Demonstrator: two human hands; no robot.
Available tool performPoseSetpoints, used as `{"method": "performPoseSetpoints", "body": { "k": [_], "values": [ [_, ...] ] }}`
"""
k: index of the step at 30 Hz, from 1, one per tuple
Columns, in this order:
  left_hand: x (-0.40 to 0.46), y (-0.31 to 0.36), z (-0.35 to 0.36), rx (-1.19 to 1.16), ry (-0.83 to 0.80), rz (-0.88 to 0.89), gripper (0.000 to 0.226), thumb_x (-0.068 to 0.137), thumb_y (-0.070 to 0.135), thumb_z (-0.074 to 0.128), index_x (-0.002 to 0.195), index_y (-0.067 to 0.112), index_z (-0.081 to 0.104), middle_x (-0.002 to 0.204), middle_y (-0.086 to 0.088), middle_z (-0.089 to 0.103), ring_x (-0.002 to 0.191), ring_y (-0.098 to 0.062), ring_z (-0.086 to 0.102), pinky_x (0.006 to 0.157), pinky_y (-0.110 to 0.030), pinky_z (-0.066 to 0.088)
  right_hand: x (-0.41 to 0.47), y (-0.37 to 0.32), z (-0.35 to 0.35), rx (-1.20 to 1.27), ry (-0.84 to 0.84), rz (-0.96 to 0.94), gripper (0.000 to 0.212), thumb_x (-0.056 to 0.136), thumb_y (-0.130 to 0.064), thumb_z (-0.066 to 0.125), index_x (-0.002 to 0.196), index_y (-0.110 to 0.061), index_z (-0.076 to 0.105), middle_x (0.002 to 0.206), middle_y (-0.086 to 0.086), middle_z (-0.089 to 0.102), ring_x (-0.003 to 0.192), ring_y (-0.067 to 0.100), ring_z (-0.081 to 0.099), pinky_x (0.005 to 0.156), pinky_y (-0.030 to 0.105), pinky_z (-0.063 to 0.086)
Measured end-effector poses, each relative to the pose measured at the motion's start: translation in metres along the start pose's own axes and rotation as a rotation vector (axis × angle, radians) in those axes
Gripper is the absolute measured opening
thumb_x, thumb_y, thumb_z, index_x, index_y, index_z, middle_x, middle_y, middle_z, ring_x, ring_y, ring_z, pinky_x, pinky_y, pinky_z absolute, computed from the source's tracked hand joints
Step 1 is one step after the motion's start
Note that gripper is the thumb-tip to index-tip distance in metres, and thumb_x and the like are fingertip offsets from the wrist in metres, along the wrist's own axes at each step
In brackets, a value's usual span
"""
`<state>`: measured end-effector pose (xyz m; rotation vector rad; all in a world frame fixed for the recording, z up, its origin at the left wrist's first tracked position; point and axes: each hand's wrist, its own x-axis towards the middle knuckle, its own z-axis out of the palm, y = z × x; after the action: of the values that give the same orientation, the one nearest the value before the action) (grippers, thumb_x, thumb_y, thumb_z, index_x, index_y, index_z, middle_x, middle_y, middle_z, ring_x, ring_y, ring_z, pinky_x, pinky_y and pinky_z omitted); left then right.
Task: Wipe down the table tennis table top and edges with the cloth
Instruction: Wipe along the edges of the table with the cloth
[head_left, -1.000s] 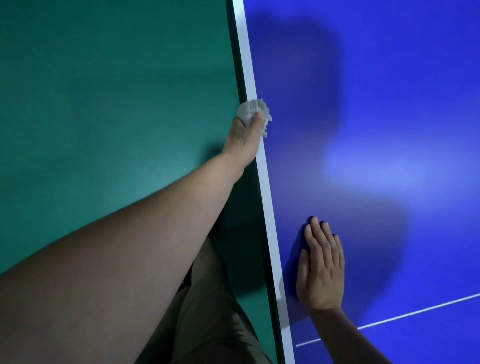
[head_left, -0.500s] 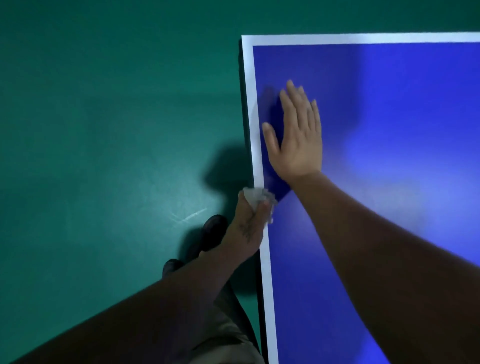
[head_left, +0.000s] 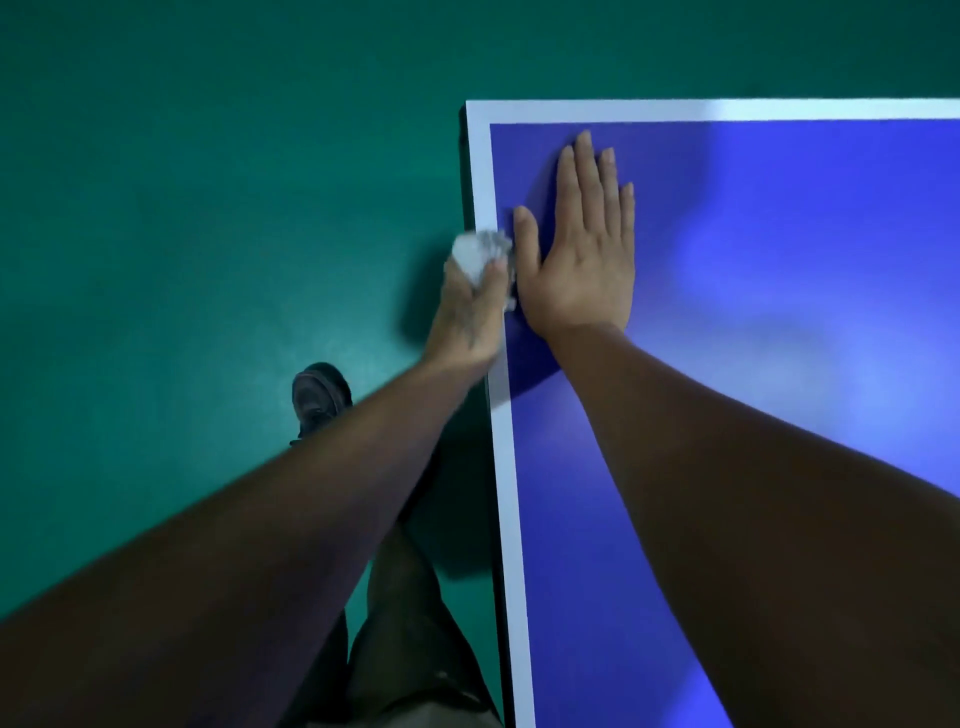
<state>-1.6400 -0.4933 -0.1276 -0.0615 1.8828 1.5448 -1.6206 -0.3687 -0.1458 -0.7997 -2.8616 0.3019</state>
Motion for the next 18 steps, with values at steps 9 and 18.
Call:
{"method": "performPoseSetpoints", "body": {
  "k": [9, 18],
  "values": [
    [0.007, -0.008, -0.002, -0.054, -0.009, -0.219, 0.041, 0.111, 0.044, 0.051, 0.143, 0.019, 0.055, 0.134, -0.006, 0.066, 0.113, -0.008, 0.066, 0.097, -0.019, 0.050, 0.002, 0.001, 0.000, 0.030, -0.037, 0.018, 0.066, 0.112, -0.044, 0.041, 0.168, -0.011, 0.030, 0.177, 0.003, 0.024, 0.166, 0.024, 0.015, 0.134, 0.049, 0.014],
    [0.111, 0.057, -0.015, 0.021, 0.024, -0.162, 0.027, 0.112, 0.042, 0.048, 0.127, 0.019, 0.052, 0.102, 0.013, 0.061, 0.076, 0.012, 0.057, 0.066, -0.003, 0.039, 0.004, -0.001, -0.004, 0.072, -0.068, 0.040, 0.063, 0.112, -0.039, 0.043, 0.167, -0.010, 0.032, 0.177, 0.003, 0.024, 0.166, 0.023, 0.015, 0.133, 0.051, 0.016]
  ]
}}
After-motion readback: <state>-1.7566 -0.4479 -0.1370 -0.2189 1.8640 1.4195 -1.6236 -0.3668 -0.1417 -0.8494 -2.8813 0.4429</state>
